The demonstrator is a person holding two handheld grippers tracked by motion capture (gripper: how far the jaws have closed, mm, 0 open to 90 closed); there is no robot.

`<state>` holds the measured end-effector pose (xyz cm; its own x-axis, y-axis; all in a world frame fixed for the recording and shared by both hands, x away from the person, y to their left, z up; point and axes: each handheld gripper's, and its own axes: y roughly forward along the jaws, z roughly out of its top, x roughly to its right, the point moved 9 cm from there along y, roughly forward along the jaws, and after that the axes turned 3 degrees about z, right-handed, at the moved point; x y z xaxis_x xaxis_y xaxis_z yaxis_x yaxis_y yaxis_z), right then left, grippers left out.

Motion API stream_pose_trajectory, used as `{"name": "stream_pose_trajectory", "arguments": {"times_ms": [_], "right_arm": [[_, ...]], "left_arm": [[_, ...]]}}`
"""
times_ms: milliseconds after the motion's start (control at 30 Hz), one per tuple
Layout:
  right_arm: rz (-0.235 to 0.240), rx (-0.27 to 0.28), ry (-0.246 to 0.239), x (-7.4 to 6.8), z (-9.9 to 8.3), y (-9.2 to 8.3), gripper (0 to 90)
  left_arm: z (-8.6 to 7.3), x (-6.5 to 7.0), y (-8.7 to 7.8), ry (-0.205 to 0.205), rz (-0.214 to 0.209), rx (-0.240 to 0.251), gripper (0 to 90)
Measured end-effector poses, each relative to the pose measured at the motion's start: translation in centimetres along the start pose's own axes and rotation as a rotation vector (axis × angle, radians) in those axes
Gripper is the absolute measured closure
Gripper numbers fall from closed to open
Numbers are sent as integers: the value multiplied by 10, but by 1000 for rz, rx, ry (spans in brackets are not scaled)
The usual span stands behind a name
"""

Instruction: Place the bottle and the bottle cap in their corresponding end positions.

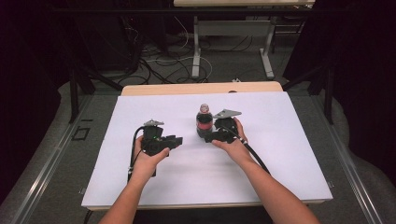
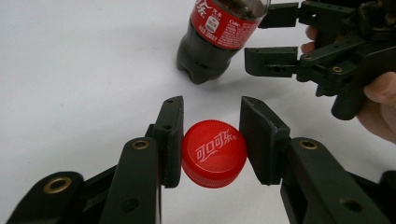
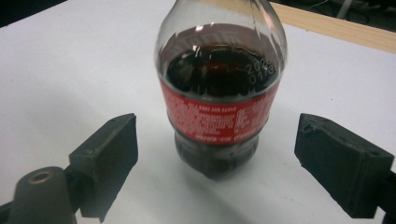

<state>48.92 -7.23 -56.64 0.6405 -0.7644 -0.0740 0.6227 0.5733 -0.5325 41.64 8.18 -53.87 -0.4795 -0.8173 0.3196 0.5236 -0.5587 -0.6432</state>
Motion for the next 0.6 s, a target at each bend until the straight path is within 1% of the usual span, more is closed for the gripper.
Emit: {"name": "stream_pose_trajectory", "arguments": {"times_ms": [67, 100, 167, 200, 267, 300, 333, 367, 467, 500, 533, 567, 600], "right_arm": [[-9, -9, -1, 0, -2, -5, 115], [-4, -17, -3, 0, -2, -8, 95], [-6, -6, 7, -1, -2, -12, 67], [-15, -18, 6, 0, -3, -15, 54], [-15, -35, 8, 0, -6, -19, 12], [-15, -59, 6, 0, -8, -23, 0], [-24, -44, -10, 2, -8, -24, 0], [-36, -46, -7, 2, -10, -27, 0], [-44, -56, -24, 5, -16, -33, 0], [-50, -63, -15, 6, -18, -36, 0], [-54, -65, -16, 8, -20, -38, 0], [-52, -75, -9, 8, -23, -41, 0], [-46, -67, -18, 10, -23, -43, 0]], "left_arm": [[0, 3, 3, 5, -1, -2, 615], [-1, 3, 4, 15, -2, -6, 615], [-1, 6, 6, 15, -3, -4, 615], [-1, 7, 8, 22, -4, -9, 614], [-3, 10, 11, 28, -6, -11, 615], [-4, 11, 13, 30, -6, -15, 615], [-5, 13, 16, 38, -5, -21, 614], [-6, 15, 18, 44, -9, -25, 615], [-9, 21, 25, 57, -15, -35, 615], [-11, 23, 28, 71, -20, -41, 614], [-11, 25, 30, 79, -24, -42, 614], [-12, 26, 33, 83, -25, -42, 614], [-14, 29, 36, 82, -28, -42, 615]]}}
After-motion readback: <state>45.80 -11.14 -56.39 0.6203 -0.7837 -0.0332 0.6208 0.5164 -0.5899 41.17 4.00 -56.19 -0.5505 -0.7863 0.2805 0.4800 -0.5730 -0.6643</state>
